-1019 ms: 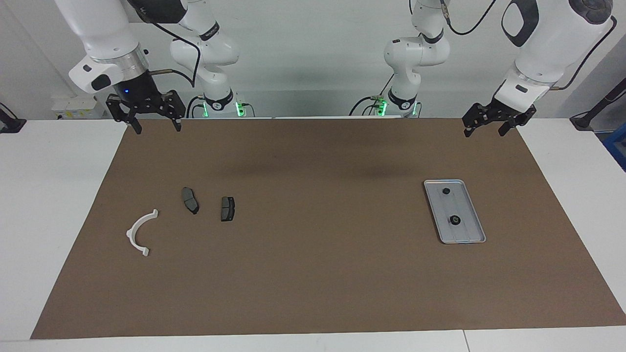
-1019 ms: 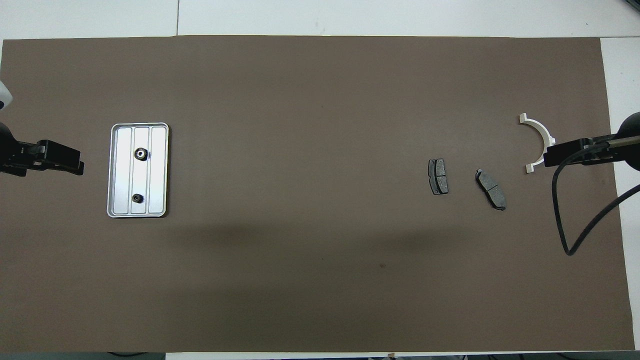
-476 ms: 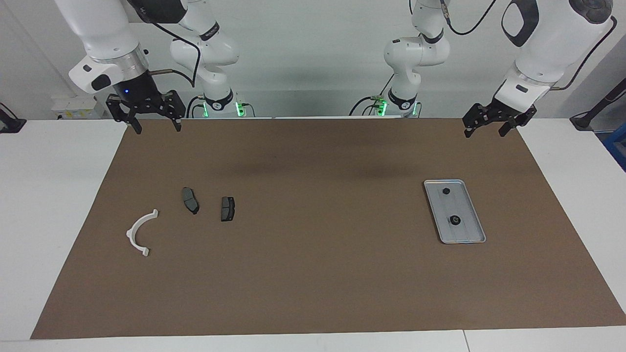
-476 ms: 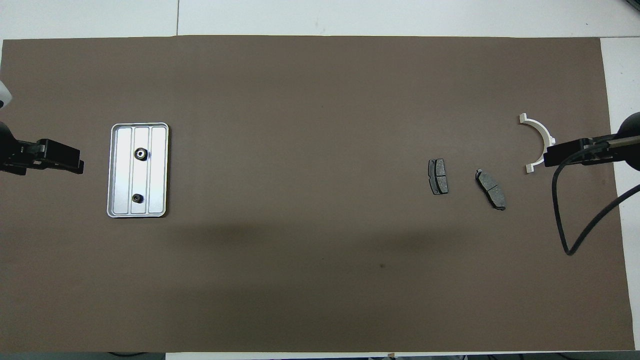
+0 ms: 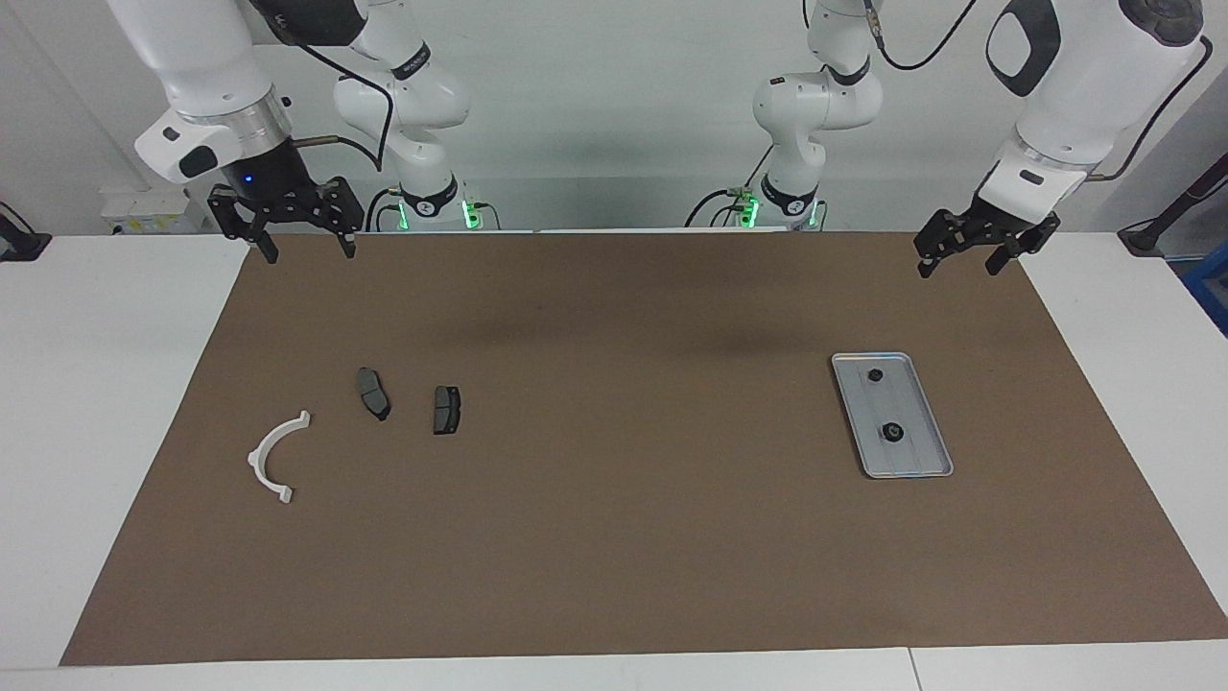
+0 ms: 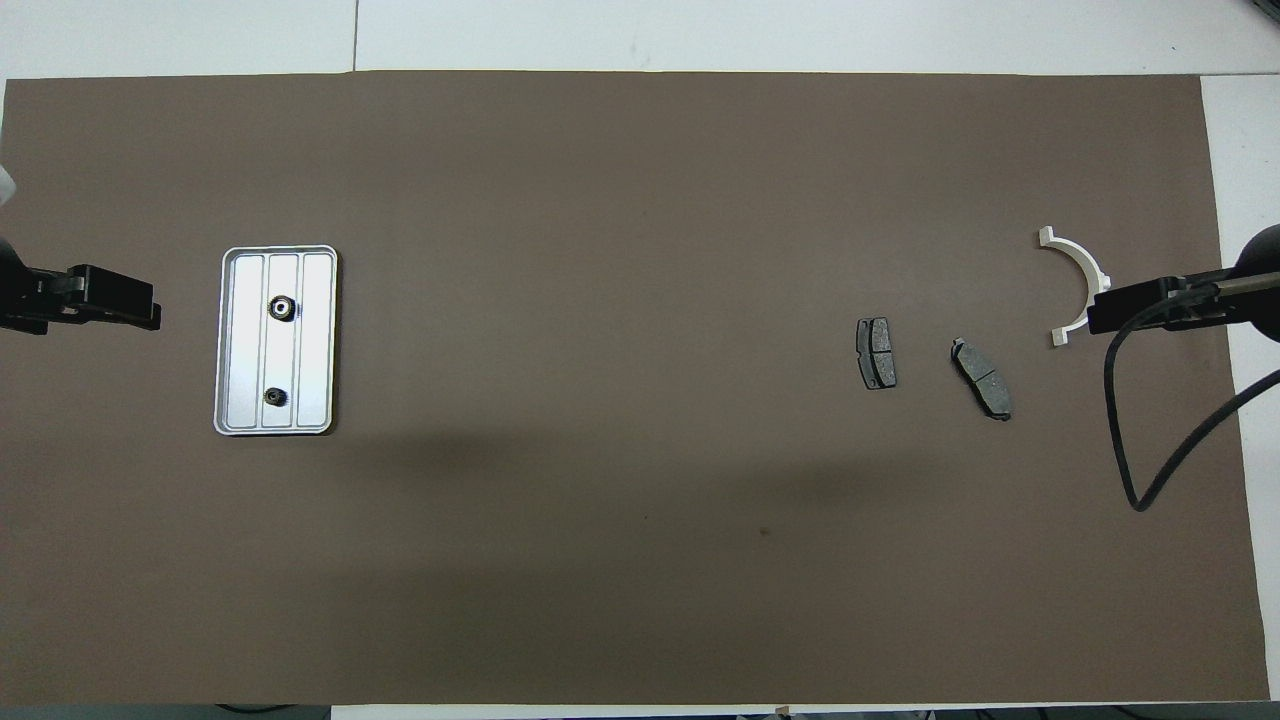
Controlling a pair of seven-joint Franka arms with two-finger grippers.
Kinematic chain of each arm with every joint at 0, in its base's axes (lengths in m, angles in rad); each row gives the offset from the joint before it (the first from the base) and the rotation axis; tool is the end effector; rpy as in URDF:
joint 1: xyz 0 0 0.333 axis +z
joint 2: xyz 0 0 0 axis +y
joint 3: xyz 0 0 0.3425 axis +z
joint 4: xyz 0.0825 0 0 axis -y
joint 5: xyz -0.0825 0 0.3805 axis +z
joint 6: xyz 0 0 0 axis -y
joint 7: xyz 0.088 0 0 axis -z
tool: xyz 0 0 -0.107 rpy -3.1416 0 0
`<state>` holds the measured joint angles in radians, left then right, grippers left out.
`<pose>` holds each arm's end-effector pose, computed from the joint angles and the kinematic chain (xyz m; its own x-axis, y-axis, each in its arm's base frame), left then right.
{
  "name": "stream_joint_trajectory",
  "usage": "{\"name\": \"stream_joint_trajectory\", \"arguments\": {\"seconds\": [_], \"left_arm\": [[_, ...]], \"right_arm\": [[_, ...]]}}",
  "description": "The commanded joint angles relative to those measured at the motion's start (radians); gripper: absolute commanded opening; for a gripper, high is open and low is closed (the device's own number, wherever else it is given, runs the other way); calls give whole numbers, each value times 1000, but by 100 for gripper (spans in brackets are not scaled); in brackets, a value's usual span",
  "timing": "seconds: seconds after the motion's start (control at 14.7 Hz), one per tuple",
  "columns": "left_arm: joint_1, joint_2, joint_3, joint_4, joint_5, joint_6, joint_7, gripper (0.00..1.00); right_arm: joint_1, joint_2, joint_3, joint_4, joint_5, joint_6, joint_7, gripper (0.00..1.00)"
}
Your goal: Place bearing gear from tray to pile
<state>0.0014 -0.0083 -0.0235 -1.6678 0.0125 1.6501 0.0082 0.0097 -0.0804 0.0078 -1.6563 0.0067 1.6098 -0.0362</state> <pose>0.5528 -0.0110 0.6168 0.9995 -0.0313 -0.0095 -0.0314 -0.9994 -0.0126 0.5271 0.0101 0.6576 0.9980 0.0534 0.0341 0.0536 -0.9986 -0.0048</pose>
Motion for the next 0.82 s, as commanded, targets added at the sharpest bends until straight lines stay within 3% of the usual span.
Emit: {"name": "stream_joint_trajectory", "arguments": {"seconds": [0.0,0.27,0.48,0.75], "left_arm": [[17,48,-3,-46,23,120,6,100],[49,195,-4,-59,7,310,3,100],[49,286,-4,-61,6,382,-25,100],[48,333,-6,-133,6,496,-97,100]], "right_arm": [[-14,-19,6,-13,16,-2,-7,100],[-13,-19,8,-11,15,1,1,100],[-11,-21,8,-11,15,-2,-18,100],[-11,-21,8,-13,15,2,-13,100]]}}
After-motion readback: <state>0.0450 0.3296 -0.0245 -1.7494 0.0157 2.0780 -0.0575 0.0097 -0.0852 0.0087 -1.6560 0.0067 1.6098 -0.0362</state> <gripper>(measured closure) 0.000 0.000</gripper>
